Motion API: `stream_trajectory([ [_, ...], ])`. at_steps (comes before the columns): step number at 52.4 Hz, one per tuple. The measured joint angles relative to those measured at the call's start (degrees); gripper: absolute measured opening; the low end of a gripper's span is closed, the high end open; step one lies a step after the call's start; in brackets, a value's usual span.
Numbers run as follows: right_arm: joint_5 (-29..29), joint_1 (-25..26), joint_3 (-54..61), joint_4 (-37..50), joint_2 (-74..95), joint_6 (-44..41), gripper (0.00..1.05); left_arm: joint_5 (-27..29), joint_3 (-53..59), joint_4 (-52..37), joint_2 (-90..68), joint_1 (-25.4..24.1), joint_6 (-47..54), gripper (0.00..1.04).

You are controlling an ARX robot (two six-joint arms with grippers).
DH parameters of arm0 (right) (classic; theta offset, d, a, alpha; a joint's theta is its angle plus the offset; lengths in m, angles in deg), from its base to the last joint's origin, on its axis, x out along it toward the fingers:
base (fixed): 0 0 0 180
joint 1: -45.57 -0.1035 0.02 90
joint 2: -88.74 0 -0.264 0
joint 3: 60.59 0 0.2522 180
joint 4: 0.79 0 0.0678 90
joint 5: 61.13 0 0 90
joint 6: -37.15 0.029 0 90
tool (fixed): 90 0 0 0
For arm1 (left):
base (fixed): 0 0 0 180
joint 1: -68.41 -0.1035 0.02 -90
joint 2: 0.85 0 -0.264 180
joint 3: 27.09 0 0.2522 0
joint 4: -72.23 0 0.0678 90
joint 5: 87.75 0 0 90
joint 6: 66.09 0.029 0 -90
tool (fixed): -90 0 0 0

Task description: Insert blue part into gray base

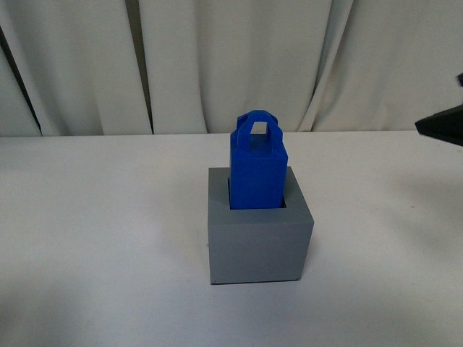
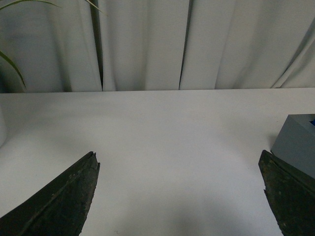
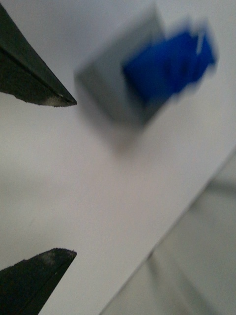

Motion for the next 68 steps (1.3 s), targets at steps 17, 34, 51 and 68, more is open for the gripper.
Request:
stream_trajectory([
  [17, 22.6, 3.0, 26.8, 41.8, -13.0, 30.5, 0.18, 0.0, 0.0, 0.0, 0.0, 0.0, 0.0, 0.99],
  [34, 22.3, 3.1, 37.7, 41.1, -24.5, 31.6, 0.02, 0.0, 0.0, 0.0, 0.0, 0.0, 0.0, 0.99],
  [51, 22.2, 3.1, 42.2, 35.9, -34.1, 31.6, 0.02, 0.0, 0.0, 0.0, 0.0, 0.0, 0.0, 0.99],
  [68, 22.2, 3.1, 46.3, 31.7, -42.7, 31.7, 0.02, 0.0, 0.0, 0.0, 0.0, 0.0, 0.0, 0.99],
])
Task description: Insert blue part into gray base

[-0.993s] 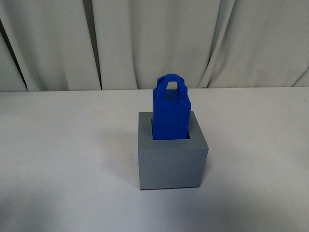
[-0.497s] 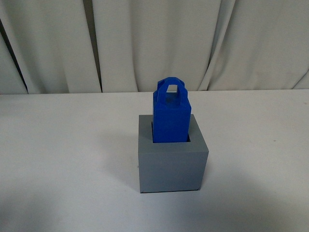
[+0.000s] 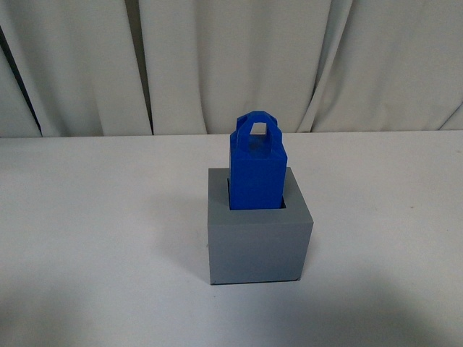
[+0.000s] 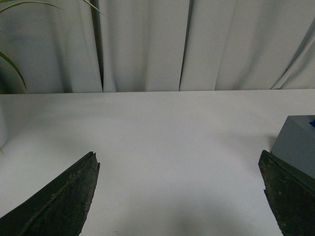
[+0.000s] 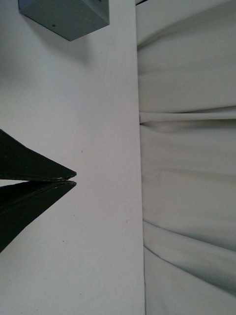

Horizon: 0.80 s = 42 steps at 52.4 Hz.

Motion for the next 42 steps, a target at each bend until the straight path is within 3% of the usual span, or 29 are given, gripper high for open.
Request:
stream_trajectory([
  [42, -0.1, 0.0, 0.0, -18.3, -19.1, 0.0, 0.02, 0.0, 0.0, 0.0, 0.0, 0.0, 0.0, 0.99],
])
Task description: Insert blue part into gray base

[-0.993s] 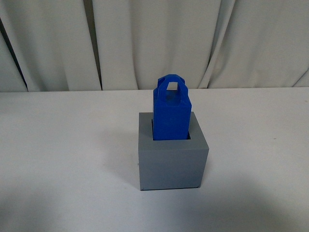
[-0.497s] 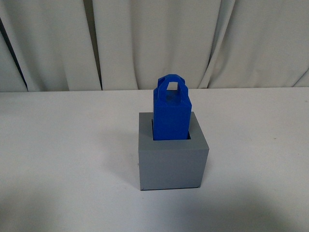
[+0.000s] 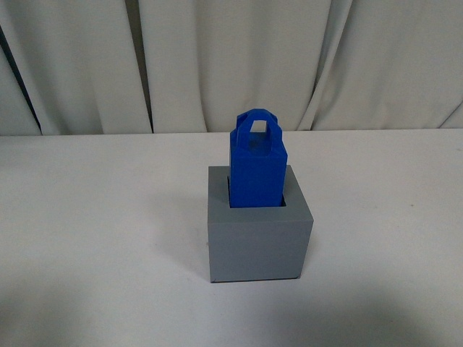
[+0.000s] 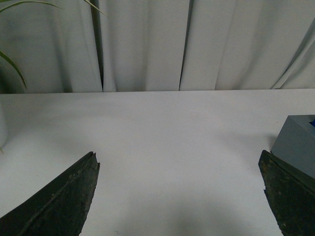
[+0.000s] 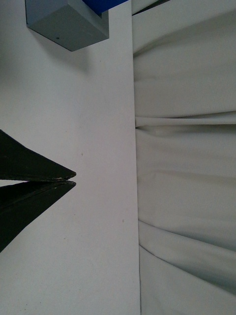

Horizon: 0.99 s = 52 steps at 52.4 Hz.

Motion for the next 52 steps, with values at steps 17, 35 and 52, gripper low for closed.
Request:
stream_trajectory([
  [17, -0.1, 0.0, 0.0, -11.8, -11.6, 0.0, 0.02, 0.0, 0.0, 0.0, 0.0, 0.0, 0.0, 0.99],
  [35, -0.1, 0.0, 0.0, -12.1, -11.7, 0.0, 0.52, 0.0, 0.0, 0.0, 0.0, 0.0, 0.0, 0.99],
  [52, -0.1, 0.0, 0.0, -12.1, -11.7, 0.0, 0.99, 0.0, 0.0, 0.0, 0.0, 0.0, 0.0, 0.99],
])
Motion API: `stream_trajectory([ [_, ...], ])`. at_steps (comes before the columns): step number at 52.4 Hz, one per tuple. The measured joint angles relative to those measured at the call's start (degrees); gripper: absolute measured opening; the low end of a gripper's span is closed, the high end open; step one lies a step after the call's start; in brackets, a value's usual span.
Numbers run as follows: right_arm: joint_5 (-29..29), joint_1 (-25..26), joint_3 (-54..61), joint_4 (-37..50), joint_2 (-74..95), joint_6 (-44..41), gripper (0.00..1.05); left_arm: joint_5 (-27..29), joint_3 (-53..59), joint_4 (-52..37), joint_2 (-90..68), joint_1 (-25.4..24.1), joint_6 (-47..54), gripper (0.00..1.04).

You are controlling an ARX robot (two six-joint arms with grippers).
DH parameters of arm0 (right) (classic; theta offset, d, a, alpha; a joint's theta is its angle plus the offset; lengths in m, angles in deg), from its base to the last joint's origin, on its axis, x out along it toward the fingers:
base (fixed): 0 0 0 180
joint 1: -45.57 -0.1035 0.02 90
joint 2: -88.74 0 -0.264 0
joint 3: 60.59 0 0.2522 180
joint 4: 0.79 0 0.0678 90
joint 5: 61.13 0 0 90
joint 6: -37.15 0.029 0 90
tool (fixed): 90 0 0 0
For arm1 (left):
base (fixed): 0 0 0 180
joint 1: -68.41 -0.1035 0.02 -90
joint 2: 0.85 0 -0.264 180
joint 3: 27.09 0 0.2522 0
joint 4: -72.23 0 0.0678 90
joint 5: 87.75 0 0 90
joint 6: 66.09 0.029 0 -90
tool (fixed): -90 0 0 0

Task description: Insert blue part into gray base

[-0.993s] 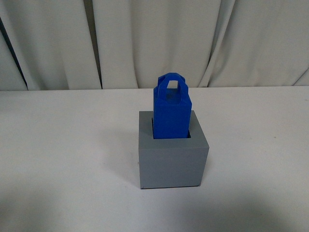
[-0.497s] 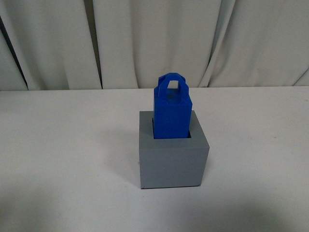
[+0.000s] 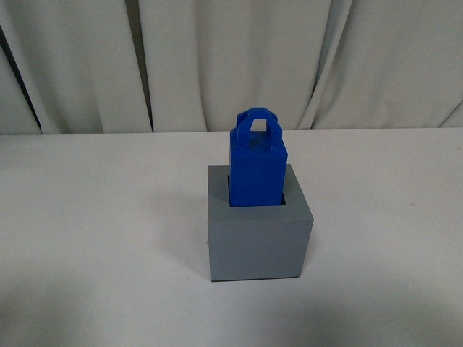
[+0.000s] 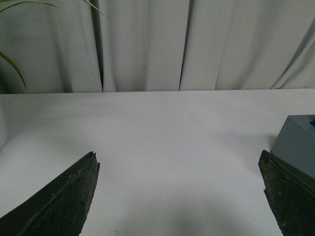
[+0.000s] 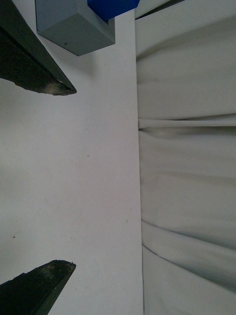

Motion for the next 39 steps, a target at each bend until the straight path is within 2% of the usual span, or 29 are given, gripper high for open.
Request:
stream_trajectory([
  [4, 0.0, 0.0, 0.0, 0.0, 0.0, 0.0, 0.97, 0.0, 0.0, 0.0, 0.0, 0.0, 0.0, 0.99],
  [39, 0.0, 0.0, 0.0, 0.0, 0.0, 0.0, 0.97, 0.0, 0.0, 0.0, 0.0, 0.0, 0.0, 0.99],
])
